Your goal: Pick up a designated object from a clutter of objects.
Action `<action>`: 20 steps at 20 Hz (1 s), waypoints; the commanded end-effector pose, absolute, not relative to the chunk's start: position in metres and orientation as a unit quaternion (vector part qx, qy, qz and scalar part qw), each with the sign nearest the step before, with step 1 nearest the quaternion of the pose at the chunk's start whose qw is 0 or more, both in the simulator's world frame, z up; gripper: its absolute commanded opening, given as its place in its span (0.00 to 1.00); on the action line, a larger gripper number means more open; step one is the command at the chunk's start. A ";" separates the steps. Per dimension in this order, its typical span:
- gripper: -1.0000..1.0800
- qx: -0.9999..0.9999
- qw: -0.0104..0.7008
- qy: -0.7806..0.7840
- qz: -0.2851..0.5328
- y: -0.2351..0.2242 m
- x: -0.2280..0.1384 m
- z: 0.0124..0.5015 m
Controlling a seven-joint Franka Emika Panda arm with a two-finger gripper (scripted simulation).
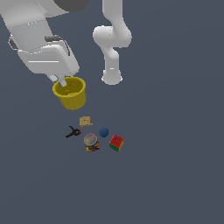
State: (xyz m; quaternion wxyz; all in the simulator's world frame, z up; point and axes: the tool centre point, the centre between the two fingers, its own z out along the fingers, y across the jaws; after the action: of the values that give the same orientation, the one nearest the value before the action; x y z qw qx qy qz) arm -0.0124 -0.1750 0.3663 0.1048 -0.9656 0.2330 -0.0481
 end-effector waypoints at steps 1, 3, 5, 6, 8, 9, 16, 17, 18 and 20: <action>0.00 -0.966 0.104 0.233 -0.049 -0.195 -0.014 0.387; 0.00 -0.966 0.104 0.232 -0.049 -0.208 -0.014 0.400; 0.00 -0.966 0.104 0.232 -0.049 -0.220 -0.014 0.411; 0.00 -0.966 0.104 0.232 -0.049 -0.225 -0.014 0.416; 0.00 -0.966 0.104 0.232 -0.049 -0.234 -0.014 0.424; 0.00 -0.966 0.104 0.232 -0.049 -0.238 -0.013 0.428; 0.00 -0.966 0.104 0.232 -0.049 -0.256 -0.012 0.445; 0.00 -0.966 0.105 0.232 -0.049 -0.257 -0.012 0.446; 0.00 -0.966 0.105 0.232 -0.049 -0.258 -0.012 0.447; 0.00 -0.966 0.105 0.232 -0.049 -0.259 -0.012 0.448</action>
State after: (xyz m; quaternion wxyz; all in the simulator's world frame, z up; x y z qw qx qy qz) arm -0.0122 -0.2580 0.4456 0.1047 -0.9658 0.2326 -0.0475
